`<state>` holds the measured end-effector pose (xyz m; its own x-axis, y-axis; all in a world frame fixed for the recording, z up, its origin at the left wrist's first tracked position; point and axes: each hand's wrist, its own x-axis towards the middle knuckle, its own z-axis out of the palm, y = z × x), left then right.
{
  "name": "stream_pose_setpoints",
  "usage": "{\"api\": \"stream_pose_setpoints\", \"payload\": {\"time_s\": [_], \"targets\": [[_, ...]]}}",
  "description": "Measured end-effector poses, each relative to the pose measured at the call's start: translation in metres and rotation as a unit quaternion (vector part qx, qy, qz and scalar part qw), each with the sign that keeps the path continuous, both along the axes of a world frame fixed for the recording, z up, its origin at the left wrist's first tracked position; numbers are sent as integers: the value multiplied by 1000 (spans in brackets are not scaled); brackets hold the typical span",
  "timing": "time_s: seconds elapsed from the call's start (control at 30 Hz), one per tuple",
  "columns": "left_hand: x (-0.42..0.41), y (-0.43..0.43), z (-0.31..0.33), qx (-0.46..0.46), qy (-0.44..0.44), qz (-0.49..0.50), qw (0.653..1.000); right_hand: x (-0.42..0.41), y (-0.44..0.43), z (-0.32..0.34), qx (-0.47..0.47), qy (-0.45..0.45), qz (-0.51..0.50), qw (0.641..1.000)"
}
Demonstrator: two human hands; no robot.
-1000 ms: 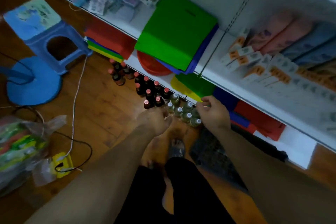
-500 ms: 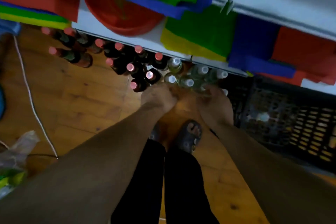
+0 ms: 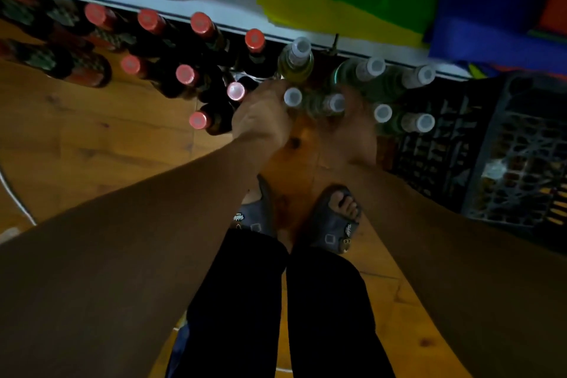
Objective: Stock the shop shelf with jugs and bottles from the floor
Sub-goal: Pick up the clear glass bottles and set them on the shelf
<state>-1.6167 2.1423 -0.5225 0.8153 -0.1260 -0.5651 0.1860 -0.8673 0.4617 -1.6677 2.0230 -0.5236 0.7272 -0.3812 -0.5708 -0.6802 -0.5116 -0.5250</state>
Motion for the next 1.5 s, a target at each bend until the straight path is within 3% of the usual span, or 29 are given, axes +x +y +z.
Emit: {"api": "stream_pose_setpoints", "payload": {"time_s": [0.23,0.4,0.67,0.9,1.13,1.5], "targets": [[-11,12,-12,-62,-20,33,997,-3,-4,5,-5,-35,-27,999],[-30,26,29,-120,-10,93,988,-16,-11,69,25,-46,-9,999],[-50,37,197,-227,-2,177,958,-25,-13,237,48,-58,19,997],[-43,40,360,-294,-15,195,936,-28,-9,403,45,-157,41,986],[-25,47,494,-329,-87,123,932,-25,-10,525,8,-253,32,967],[14,37,680,-433,-174,-11,884,0,-19,693,-33,-379,16,925]]}}
